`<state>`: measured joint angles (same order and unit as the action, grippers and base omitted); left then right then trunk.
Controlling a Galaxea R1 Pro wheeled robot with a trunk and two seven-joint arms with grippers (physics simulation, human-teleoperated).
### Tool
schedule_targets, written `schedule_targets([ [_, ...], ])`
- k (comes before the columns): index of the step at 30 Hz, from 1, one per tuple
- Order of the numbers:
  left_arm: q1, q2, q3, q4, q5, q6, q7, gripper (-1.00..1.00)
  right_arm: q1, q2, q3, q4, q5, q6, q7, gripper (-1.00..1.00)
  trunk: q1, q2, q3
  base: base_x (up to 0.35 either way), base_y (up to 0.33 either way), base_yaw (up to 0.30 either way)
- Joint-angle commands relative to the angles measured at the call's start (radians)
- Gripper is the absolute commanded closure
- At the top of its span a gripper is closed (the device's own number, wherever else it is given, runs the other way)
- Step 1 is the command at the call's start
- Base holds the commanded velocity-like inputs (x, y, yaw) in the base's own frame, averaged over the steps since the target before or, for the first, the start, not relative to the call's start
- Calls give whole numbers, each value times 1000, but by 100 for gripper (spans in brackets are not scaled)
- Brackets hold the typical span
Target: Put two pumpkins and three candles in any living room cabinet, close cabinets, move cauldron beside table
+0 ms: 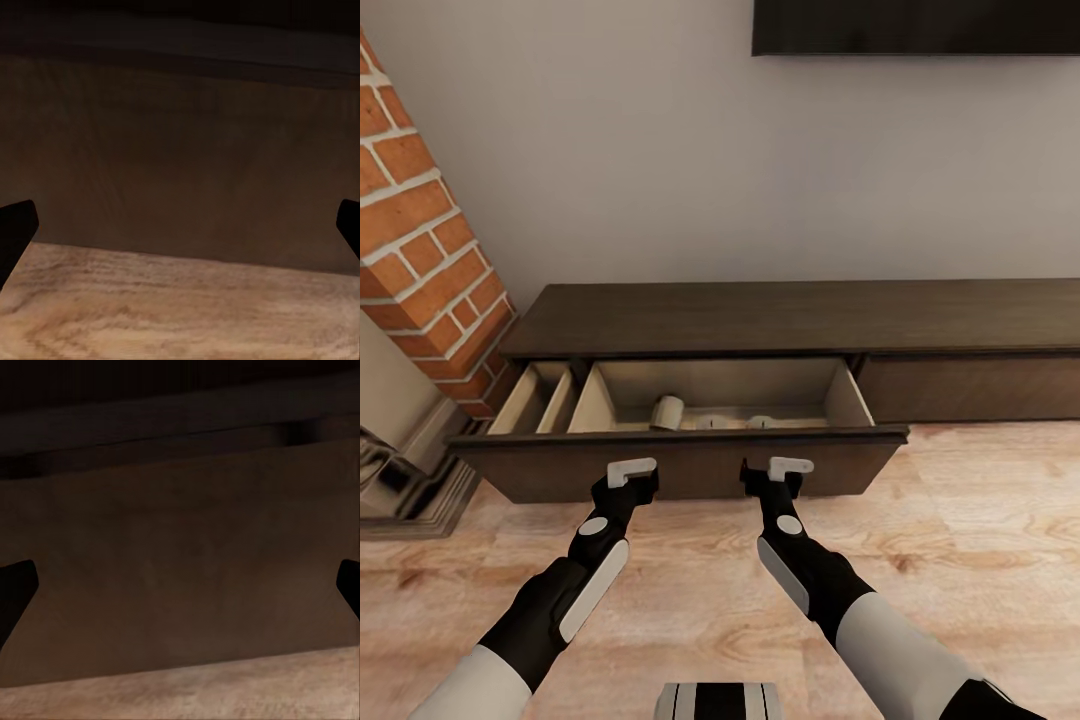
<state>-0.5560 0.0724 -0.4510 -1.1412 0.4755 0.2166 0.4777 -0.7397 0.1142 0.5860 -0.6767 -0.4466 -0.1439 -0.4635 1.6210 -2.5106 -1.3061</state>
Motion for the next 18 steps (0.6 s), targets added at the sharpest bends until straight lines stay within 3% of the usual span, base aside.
schedule_targets([
  [1, -1, 1, -4, -2, 6, 3, 9, -100, -1, -1, 6, 0, -11, -6, -6, -100, 0, 0, -1, 107, 0, 0],
  [18, -1, 1, -3, -2, 8, 3, 9, -100, -1, -1, 6, 0, -10, -6, -6, -100, 0, 0, -1, 61, 0, 0],
])
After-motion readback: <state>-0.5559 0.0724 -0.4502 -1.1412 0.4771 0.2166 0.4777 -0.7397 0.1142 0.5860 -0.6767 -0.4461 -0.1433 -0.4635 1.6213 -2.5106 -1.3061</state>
